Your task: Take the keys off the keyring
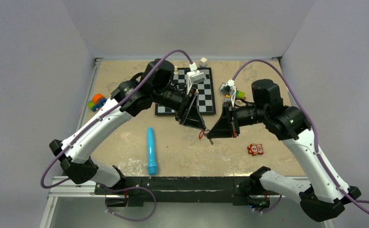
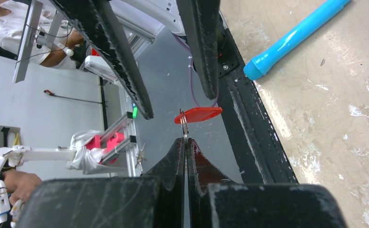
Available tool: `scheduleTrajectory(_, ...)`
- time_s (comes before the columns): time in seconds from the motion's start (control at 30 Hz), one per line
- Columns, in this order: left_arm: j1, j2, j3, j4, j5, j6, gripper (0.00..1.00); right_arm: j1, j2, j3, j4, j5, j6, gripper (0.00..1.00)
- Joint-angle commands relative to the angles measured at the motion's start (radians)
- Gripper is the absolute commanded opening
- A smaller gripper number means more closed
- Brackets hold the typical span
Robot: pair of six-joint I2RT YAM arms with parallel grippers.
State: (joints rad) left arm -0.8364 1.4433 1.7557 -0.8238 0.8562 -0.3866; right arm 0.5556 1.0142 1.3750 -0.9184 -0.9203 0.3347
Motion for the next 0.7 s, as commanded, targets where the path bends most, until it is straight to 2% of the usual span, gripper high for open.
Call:
scheduleTrajectory(0.0,-0.017,0.021,0.042,0.006,-0.001,0.006,0.43,0.004,0.006,0.040,0.038,-0.040,-0.015,0.00)
scheduleTrajectory(0.43,-0.035,0.079,0.117,-0.059,0.001,0.038,0.34,0.004,0.012,0.047,0.025,-0.037,-0.033,0.00)
scheduleTrajectory(0.67,-0.035,0.075,0.118,-0.095,-0.009,0.062,0.33,0.004,0.015,0.047,0.015,-0.032,-0.045,0.00)
